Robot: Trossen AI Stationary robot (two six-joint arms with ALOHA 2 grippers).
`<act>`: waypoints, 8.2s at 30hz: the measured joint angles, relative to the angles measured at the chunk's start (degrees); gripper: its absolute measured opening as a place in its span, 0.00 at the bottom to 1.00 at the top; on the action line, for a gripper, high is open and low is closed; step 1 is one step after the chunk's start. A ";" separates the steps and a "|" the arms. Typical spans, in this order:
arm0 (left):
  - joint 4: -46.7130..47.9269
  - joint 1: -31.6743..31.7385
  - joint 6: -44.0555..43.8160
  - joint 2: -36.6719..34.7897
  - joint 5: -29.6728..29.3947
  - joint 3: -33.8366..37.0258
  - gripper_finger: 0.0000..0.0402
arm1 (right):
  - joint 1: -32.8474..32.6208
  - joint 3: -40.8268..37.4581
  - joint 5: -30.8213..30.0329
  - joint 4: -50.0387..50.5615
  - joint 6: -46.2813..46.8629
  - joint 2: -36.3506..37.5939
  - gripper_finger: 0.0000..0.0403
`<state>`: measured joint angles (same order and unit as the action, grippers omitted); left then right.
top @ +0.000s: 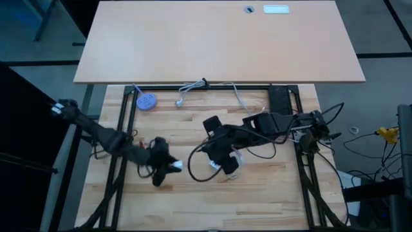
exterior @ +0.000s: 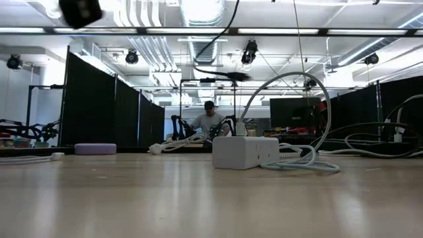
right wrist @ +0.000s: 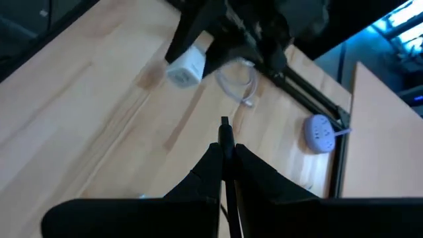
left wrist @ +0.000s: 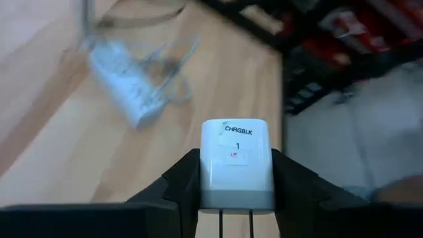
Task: Insert USB
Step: Insert the black charger cable into the white charger adapter, then insert the white charger adapter into the white outlet extension
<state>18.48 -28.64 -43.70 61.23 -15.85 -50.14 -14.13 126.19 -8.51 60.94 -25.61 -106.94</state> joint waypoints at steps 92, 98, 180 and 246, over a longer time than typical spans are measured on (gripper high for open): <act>-22.58 30.66 8.74 -1.57 38.92 0.44 0.31 | 4.40 -0.04 2.53 -8.04 -14.29 -0.42 0.02; -23.01 30.70 9.34 -1.56 36.88 0.36 0.31 | 4.46 -0.11 2.31 -8.28 -11.35 -0.33 0.12; -13.51 30.27 13.07 -3.47 27.70 0.47 0.72 | 5.91 0.31 2.49 7.12 -5.52 -0.71 0.31; -9.46 16.41 -6.34 -6.75 1.39 11.09 0.69 | 11.55 -26.40 7.98 7.74 -22.99 -9.58 0.31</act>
<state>9.02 -12.23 -50.04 54.48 -14.46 -39.05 -2.58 99.79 -0.53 68.69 -48.60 -116.52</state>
